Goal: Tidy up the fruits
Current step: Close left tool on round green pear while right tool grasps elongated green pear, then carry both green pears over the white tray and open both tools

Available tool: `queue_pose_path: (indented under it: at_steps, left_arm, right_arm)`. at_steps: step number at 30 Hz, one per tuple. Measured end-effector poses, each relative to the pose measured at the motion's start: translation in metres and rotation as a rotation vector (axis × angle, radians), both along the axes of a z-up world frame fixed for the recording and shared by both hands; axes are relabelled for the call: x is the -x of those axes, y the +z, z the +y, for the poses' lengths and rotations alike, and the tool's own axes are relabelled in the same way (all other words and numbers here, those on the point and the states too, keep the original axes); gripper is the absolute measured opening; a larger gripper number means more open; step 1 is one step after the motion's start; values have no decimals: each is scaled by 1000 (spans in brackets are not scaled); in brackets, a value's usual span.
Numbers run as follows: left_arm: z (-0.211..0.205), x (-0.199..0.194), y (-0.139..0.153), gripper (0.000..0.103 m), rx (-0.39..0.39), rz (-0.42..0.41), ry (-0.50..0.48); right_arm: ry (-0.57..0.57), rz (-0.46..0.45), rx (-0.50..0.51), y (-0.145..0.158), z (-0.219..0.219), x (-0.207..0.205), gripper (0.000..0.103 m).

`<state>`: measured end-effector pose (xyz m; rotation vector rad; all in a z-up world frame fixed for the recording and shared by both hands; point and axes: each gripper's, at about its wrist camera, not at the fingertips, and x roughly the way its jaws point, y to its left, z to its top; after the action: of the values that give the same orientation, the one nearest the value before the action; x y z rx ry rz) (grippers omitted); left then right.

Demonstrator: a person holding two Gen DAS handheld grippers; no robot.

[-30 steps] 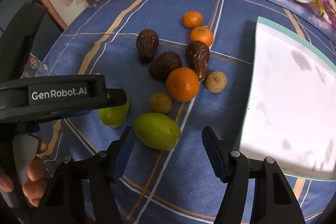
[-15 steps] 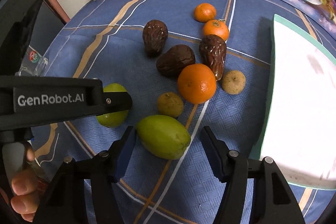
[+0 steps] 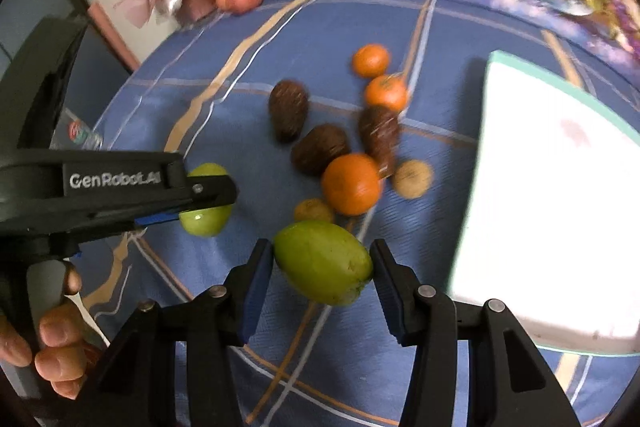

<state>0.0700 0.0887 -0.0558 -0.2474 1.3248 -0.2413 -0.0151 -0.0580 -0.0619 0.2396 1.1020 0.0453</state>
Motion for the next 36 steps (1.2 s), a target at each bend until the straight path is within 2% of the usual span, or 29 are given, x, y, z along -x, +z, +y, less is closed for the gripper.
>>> queue_pose_path:
  at_steps: [6,10,22,29,36]
  left_arm:
    - [-20,9,22,41,11,-73,-74]
    - [-49,11,27,41,21,-100,-150]
    - [-133,45,36,41,35,-152,-346]
    - [-177,58,36,41,20,-173,-446]
    - [-213,57,27,41,-9,-175,-503]
  right_arm:
    - [-141,-53,-16,22,-38,11,52]
    - [-249,-76,33,31,-65,20,52]
    - [-501,-79,40,42,-151,49,52]
    - [-592,-80,27,45,-184,64,52]
    - [-660,-49,39,39,-215,69,52]
